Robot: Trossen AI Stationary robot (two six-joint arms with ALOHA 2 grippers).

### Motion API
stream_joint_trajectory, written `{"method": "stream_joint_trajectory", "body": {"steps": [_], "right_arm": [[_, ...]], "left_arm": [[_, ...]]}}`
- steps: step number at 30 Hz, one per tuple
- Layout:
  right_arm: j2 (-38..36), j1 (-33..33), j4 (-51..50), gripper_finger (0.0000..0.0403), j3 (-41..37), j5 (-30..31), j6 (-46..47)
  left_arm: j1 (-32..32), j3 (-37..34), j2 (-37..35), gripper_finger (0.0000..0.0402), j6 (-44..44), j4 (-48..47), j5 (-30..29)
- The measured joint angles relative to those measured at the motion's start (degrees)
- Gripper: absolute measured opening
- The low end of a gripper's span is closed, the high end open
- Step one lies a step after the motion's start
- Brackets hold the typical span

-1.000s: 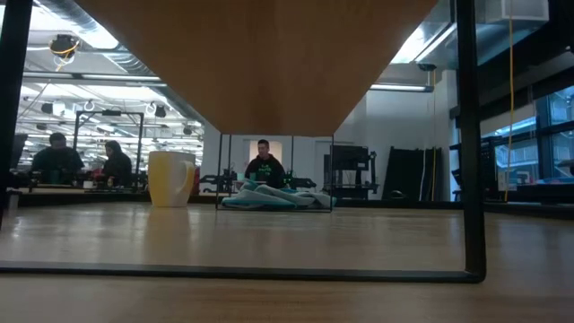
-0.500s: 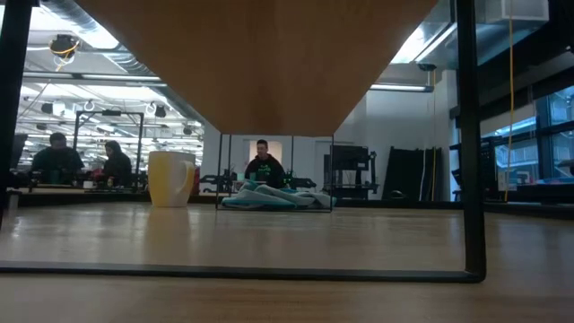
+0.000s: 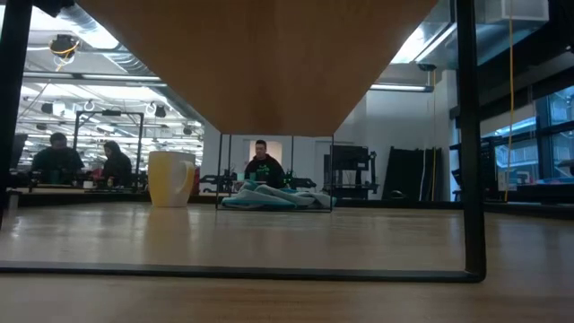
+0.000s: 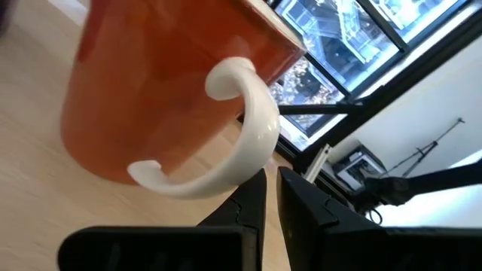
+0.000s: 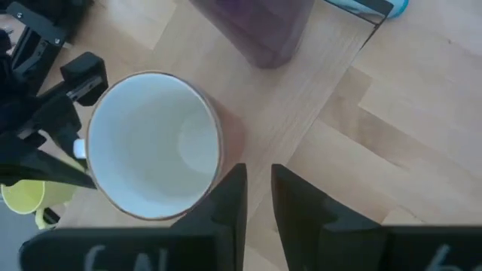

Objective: Stack small to large cups/mugs on shelf
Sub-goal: Put the brown cup on the shelf

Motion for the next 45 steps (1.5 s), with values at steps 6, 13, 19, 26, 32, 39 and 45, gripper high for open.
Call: {"method": "stream_joint_trajectory", "body": {"steps": [6,13,19,26,32,39,45], "right_arm": [[0.0,0.0,1.0,0.0064,0.0,-0.5,0.0],[0.0,0.0,1.0,0.0064,-1.3,-3.4,-0.1],[0.0,0.3,-0.1,0.0064,-5.8,-3.2,-0.2],[0.1,0.3,0.4,0.0058,-7.8,-3.1,-2.7],[0.1,-0.3,2.7,0.0036,-7.8,-2.9,-3.7],[0.2,-0.4,5.2,0.0018,-7.8,-4.8,-4.8],[0.3,-0.4,5.3,0.0016,-7.8,-4.9,-4.9]], "left_arm": [[1.7,0.0,0.0,0.003,1.5,-0.1,0.4],[3.2,0.0,-0.6,0.003,1.7,0.0,1.6],[3.3,0.0,-0.8,0.003,1.7,-0.1,1.3],[3.3,0.0,-0.8,0.003,1.7,-1.4,0.7],[3.3,0.0,-0.8,0.003,1.9,-1.5,-0.5],[3.4,0.0,-0.8,0.003,2.3,-2.3,-1.0],[3.4,0.0,-0.9,0.003,1.9,-2.5,-1.7]]}}
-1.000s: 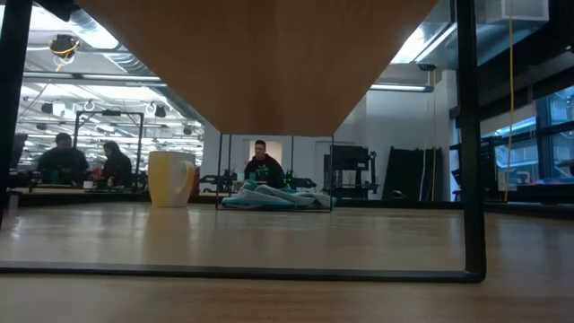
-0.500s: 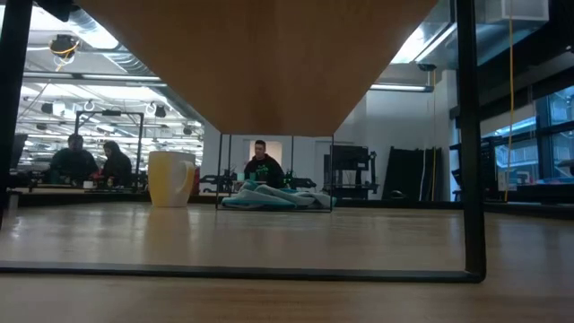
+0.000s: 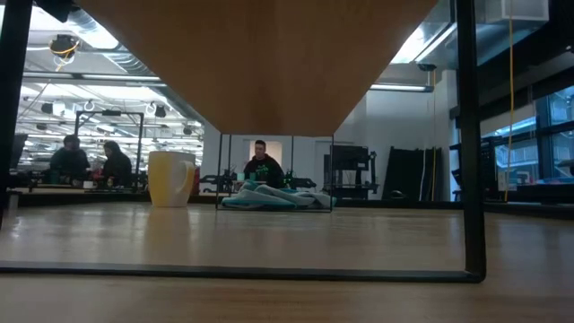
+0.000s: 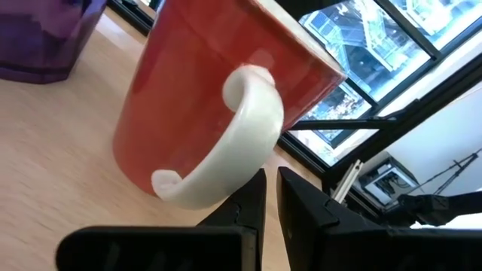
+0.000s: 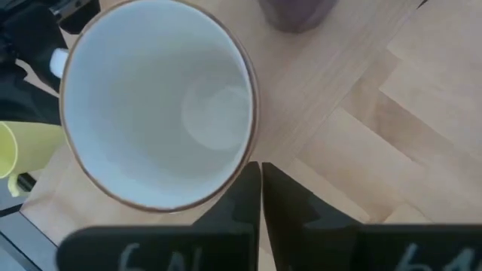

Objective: Stack small to large cups/mugs on shelf
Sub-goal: Put the brown cup on the shelf

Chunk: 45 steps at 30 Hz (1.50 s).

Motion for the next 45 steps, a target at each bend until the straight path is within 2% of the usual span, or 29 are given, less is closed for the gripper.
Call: {"method": "stream_joint_trajectory", "body": {"steps": [13,35,45], "right_arm": [[0.0,-0.2,0.8,0.0016,0.0,-0.1,-1.5],[0.0,-1.2,2.3,0.0017,0.0,0.0,-4.3],[0.0,-2.7,2.2,0.0017,0.0,0.0,-5.7]], "left_arm": [[0.1,0.0,-2.8,0.003,1.3,-2.0,-2.7],[0.3,0.0,-2.8,0.003,1.2,-3.6,-4.5],[2.0,0.0,-2.8,0.003,1.3,-3.4,-2.4]]}}
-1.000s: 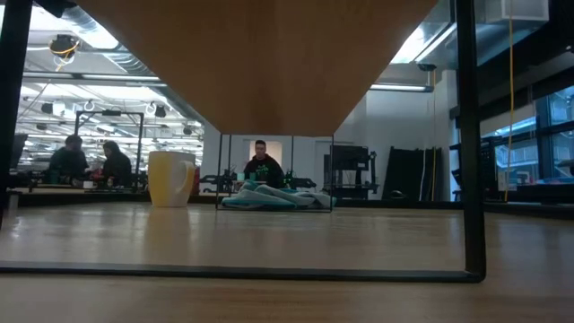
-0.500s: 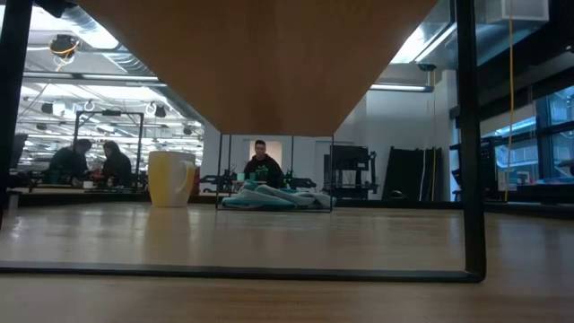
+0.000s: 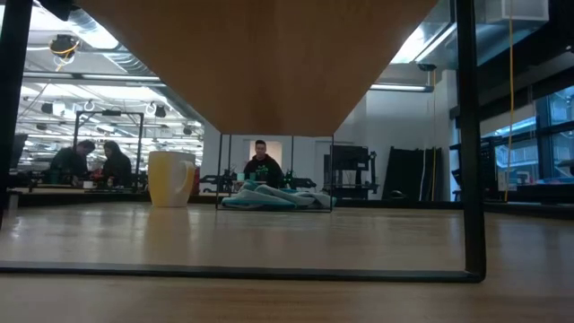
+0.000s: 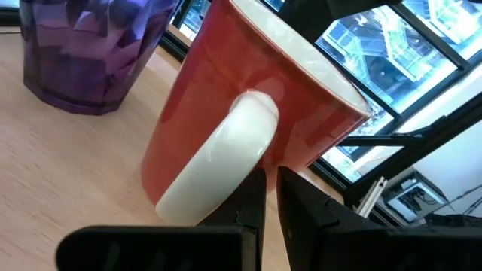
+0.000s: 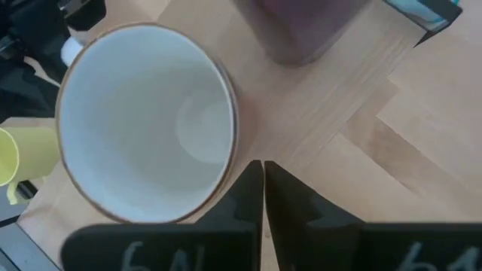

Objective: Stack small to large cups/mugs on shelf
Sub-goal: Put the brown cup on the shelf, then put the yellow cup on the shelf

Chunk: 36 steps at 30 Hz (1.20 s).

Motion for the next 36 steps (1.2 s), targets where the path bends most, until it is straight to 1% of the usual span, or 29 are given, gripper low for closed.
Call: {"method": "stream_joint_trajectory", "body": {"steps": [7,11,18,23,26,29,31,33,36], "right_arm": [[0.0,0.1,-0.6,0.0017,0.0,0.0,-0.3],[0.0,0.1,-2.4,0.0017,0.0,0.3,-0.5],[-0.2,0.1,-2.8,0.0017,0.5,0.9,-2.2],[-0.3,1.0,-2.8,0.0017,3.6,5.4,-4.4],[-0.3,1.7,-3.0,0.0017,6.9,8.7,-5.9],[-0.8,2.4,-3.5,0.0026,9.9,12.5,-6.5],[-2.8,2.7,-2.8,0.0039,8.7,13.8,-6.4],[-4.2,2.8,-4.2,0.0055,8.8,15.4,-6.0],[-5.9,2.8,-5.6,0.0085,8.8,17.8,-4.6]], "left_arm": [[-0.6,0.0,-0.1,0.003,0.0,0.1,0.7],[-2.3,0.0,-2.2,0.003,0.2,0.1,0.8],[-7.3,0.0,-9.7,0.003,5.1,-0.5,0.7],[-10.9,0.0,-16.8,0.003,10.5,-2.4,-3.6],[-11.9,0.0,-22.4,0.003,13.1,-7.5,-7.5],[-12.0,0.0,-28.1,0.003,13.4,-14.7,-10.1],[-12.0,0.0,-31.1,0.003,13.4,-19.3,-11.4],[-12.0,0.2,-33.5,0.003,13.6,-24.4,-12.5],[-11.5,2.9,-35.9,0.003,12.7,-36.8,-13.9]]}}
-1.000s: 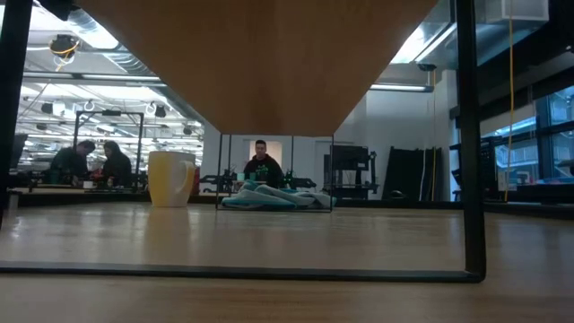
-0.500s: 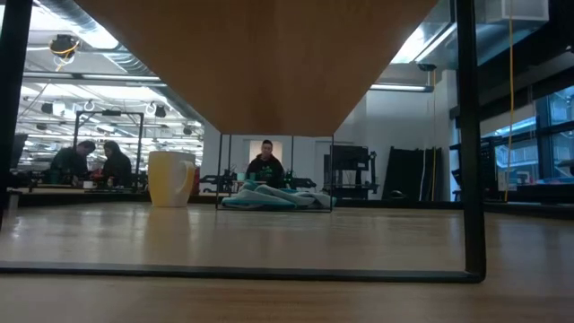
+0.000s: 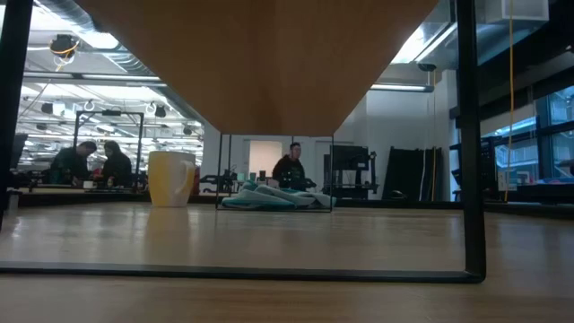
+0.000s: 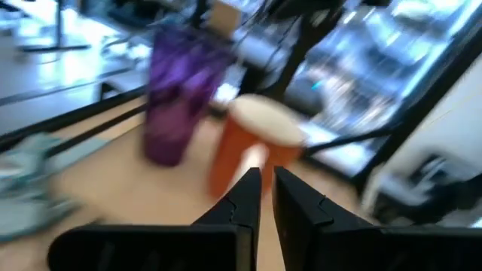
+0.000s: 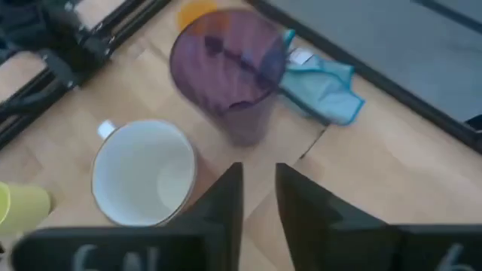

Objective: Stack small to large cups/mugs on shelf
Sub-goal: Put the yellow cup on the shelf

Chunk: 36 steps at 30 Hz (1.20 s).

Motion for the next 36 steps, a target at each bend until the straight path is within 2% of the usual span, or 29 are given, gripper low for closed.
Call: {"method": "stream_joint_trajectory", "body": {"steps": [6,10,14,18,24,28,31,36], "right_arm": [[-1.8,0.0,-0.4,0.0141,0.1,2.1,0.0],[-1.8,0.0,-0.6,0.0165,0.1,3.1,-0.1],[-1.8,-0.1,-0.6,0.0179,0.0,3.9,-0.2],[-1.8,-0.1,-0.7,0.0185,0.0,5.1,-0.2],[-1.8,-0.1,-0.8,0.0186,0.0,5.1,0.1],[-1.8,0.0,-0.8,0.0186,0.0,4.9,0.2],[-1.8,0.0,-0.9,0.0186,0.0,4.6,0.2],[-1.8,0.0,-1.3,0.0186,0.0,4.6,0.0]], "left_arm": [[4.8,10.2,0.3,0.003,-3.1,-28.3,-0.3],[8.7,16.9,2.4,0.003,1.3,-39.7,2.1],[12.4,22.1,5.6,0.003,7.0,-46.2,4.0],[15.6,25.2,8.7,0.003,12.0,-49.1,5.7],[17.0,27.0,11.3,0.003,10.7,-46.9,-0.4],[17.0,27.1,11.5,0.0034,14.1,-46.5,-3.8],[17.4,27.1,12.2,0.0056,14.4,-48.9,-4.0],[19.2,27.1,14.1,0.0116,14.1,-50.7,-3.7]]}}
